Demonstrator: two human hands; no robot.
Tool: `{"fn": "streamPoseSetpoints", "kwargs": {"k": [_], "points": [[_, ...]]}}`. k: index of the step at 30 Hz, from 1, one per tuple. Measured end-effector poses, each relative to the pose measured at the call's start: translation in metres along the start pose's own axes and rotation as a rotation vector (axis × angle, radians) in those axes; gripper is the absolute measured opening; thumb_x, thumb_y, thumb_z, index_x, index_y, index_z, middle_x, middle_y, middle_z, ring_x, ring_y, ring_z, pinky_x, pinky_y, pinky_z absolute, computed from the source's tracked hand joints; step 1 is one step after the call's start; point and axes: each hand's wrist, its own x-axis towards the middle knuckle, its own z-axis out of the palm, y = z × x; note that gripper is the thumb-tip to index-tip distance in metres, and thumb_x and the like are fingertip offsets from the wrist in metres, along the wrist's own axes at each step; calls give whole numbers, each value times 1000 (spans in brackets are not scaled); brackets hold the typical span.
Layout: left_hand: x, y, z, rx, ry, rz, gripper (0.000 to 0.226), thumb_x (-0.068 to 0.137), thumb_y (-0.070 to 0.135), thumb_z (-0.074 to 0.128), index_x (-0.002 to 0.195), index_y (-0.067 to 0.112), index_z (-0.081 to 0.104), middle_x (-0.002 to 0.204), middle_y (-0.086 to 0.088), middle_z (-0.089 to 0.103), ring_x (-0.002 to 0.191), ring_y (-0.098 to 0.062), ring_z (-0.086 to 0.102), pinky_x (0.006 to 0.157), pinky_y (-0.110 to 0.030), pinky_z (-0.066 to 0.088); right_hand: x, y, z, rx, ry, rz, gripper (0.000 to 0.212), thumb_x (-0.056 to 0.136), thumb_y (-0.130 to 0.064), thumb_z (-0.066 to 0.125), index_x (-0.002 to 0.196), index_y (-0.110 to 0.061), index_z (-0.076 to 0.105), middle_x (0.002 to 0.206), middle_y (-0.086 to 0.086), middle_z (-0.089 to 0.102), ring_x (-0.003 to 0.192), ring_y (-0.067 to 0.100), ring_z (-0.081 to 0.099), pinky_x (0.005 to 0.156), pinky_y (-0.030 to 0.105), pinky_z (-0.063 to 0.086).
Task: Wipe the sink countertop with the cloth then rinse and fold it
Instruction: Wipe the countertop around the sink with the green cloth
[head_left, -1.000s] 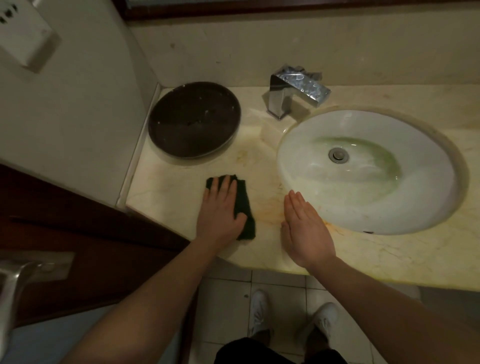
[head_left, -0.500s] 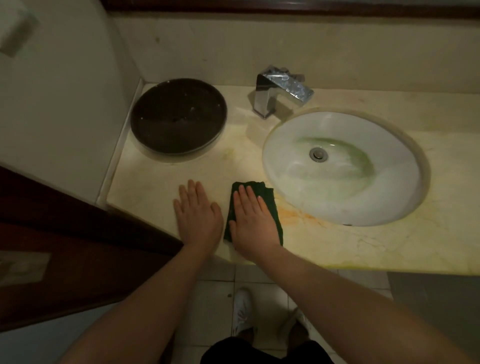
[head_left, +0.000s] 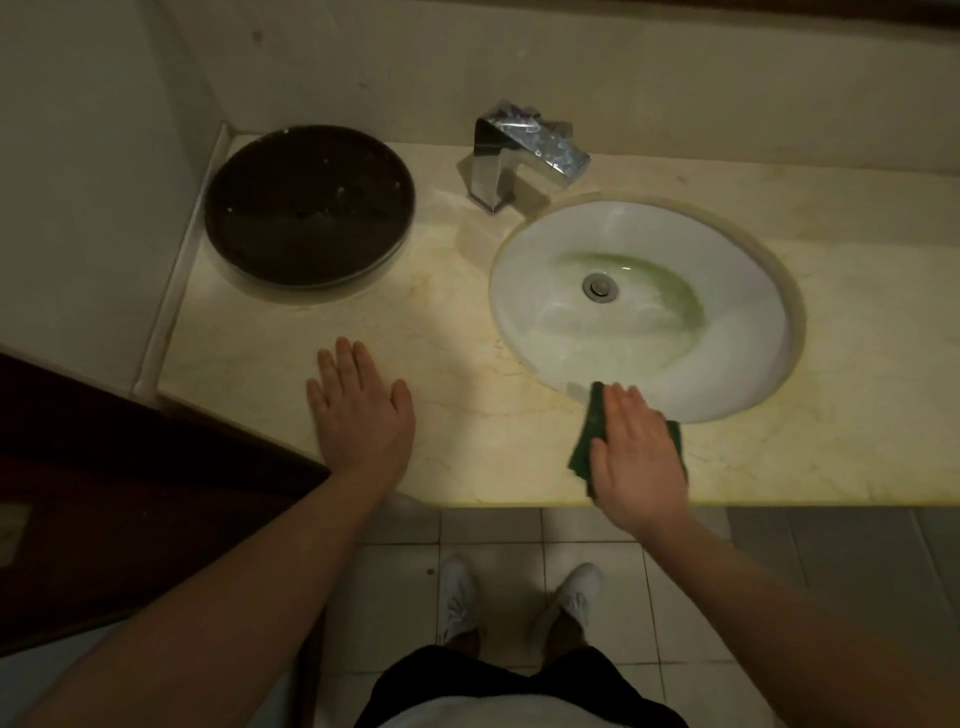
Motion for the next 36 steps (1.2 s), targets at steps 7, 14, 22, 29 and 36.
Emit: {"fn": "streamPoseSetpoints", "kwargs": {"k": [7,14,22,29,36], "points": [[1,1,-2,14,-7,-6,73,95,47,17,154,6,6,163,-12,4,150,-32,2,121,-50,9,-1,-23,8,15,68,222,66,93,-32,25,149,2,19,156,19,26,145,32,20,119,46,19],[3,-1,0,2,-10,4,71,96,44,19,154,6,7,164,-11,4,150,-31,2,121,-49,8,29,-139,20,65,-70,-401,69,93,-35,39,151,-5,18,160,12,15,148,26,8,120,44,14],[3,-3,-1,7,-21,12,72,96,45,17,155,6,6,164,-10,3,150,-31,2,121,-48,7,7,-75,17,-5,-13,-153,67,93,-35,28,151,-4,18,160,13,15,148,26,12,120,42,17],[7,-4,0,-54,-26,-2,77,89,48,-2,155,10,6,164,-7,3,151,-28,-1,120,-45,1,67,-155,21,80,36,-24,67,94,-34,26,151,0,12,160,16,12,148,29,9,120,42,11],[4,-16,-8,-680,27,-69,77,87,53,1,155,19,3,164,1,8,148,-6,2,118,-24,-5,131,-218,12,-157,-165,-646,70,97,-40,32,153,-11,1,162,7,-4,149,23,-8,121,38,0]]}}
